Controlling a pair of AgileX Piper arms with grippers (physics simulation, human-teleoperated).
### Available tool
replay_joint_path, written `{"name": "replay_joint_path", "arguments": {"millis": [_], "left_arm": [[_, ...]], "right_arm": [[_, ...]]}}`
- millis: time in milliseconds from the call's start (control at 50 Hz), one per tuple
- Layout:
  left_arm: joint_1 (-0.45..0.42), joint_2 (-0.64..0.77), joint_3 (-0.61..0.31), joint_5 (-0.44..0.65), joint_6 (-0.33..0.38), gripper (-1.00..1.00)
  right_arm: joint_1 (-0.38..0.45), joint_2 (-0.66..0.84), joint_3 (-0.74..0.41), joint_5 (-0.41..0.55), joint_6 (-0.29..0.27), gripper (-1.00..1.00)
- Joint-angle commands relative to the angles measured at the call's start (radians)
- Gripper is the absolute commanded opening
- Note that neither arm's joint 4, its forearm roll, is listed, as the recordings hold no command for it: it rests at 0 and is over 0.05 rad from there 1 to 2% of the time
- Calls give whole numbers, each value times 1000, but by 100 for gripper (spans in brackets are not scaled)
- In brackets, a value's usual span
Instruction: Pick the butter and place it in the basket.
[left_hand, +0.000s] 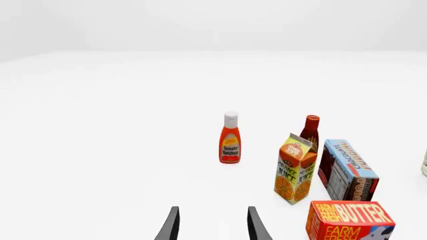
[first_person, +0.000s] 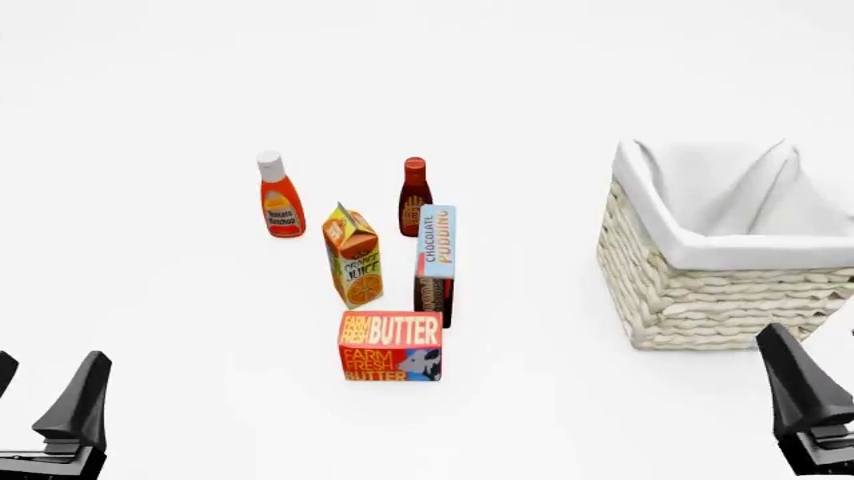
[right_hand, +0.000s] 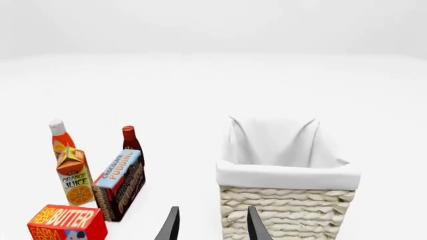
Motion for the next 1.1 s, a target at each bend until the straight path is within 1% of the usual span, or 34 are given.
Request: {"name": "replay_joint_path", "arguments": {"millis": [20,60,100,120,140,160,180,220,260,280,300,340,420,440,460,520,540,560,580,600,620,640,700,720,780,840,880,900,920,960,1000,1020,1040,1100], "left_arm": [[0,0,0,0,0,100],[0,0,0,0,0,100],[0,0,0,0,0,100],[0,0,0,0,0,100],[0,0,0,0,0,100],[0,0,0,0,0,100],[0,0,0,0,0,100],[0,0,0,0,0,100],[0,0,0,0,0,100],[0,0,0,0,0,100],[0,0,0,0,0,100],[0,0,0,0,0,100],[0,0,0,0,0,100],[0,0,0,0,0,100],[0,0,0,0,0,100],[0,0,0,0,0,100],[0,0,0,0,0,100],[0,0,0,0,0,100],[0,0,0,0,0,100],[0,0,0,0,0,100],[0,0,0,0,0,100],[0,0,0,0,0,100],[0,0,0,0,0,100],[0,0,0,0,0,100],[0,0,0,0,0,100],[0,0,0,0,0,100],[0,0,0,0,0,100],[0,0,0,0,0,100],[0,0,0,0,0,100],[0,0,0,0,0,100],[0,0,0,0,0,100],[0,0,0,0,0,100],[0,0,0,0,0,100],[0,0,0,0,0,100]], "right_arm": [[70,109,-176,66,10,100],[79,168,-199,65,1,100],[92,178,-233,83,4,100],[97,208,-242,88,-2,100],[97,208,-242,88,-2,100],[117,202,-279,114,-12,100],[117,202,-279,115,-12,100],[124,228,-315,136,-29,100],[130,240,-326,138,-29,100],[157,306,-346,131,-28,100],[167,325,-354,128,-33,100],[171,365,-375,124,-65,100],[187,411,-415,130,-86,100],[197,446,-444,138,-108,100],[197,446,-444,138,-108,100],[212,508,-491,149,-136,100],[199,521,-503,147,-191,100],[200,530,-511,147,-210,100],[218,552,-528,153,-196,100],[230,567,-552,165,-190,100],[230,567,-552,165,-190,100],[239,582,-573,176,-225,100],[261,605,-594,188,-225,100],[274,618,-618,201,-228,100],[300,658,-656,224,-262,100],[319,682,-676,237,-270,100],[335,714,-696,249,-305,100],[335,714,-696,249,-305,100],[335,723,-701,250,-328,100],[356,753,-718,260,-342,100],[359,774,-731,270,-363,100],[359,774,-731,270,-363,100],[376,792,-752,284,-383,100],[394,823,-780,306,-409,100]]}}
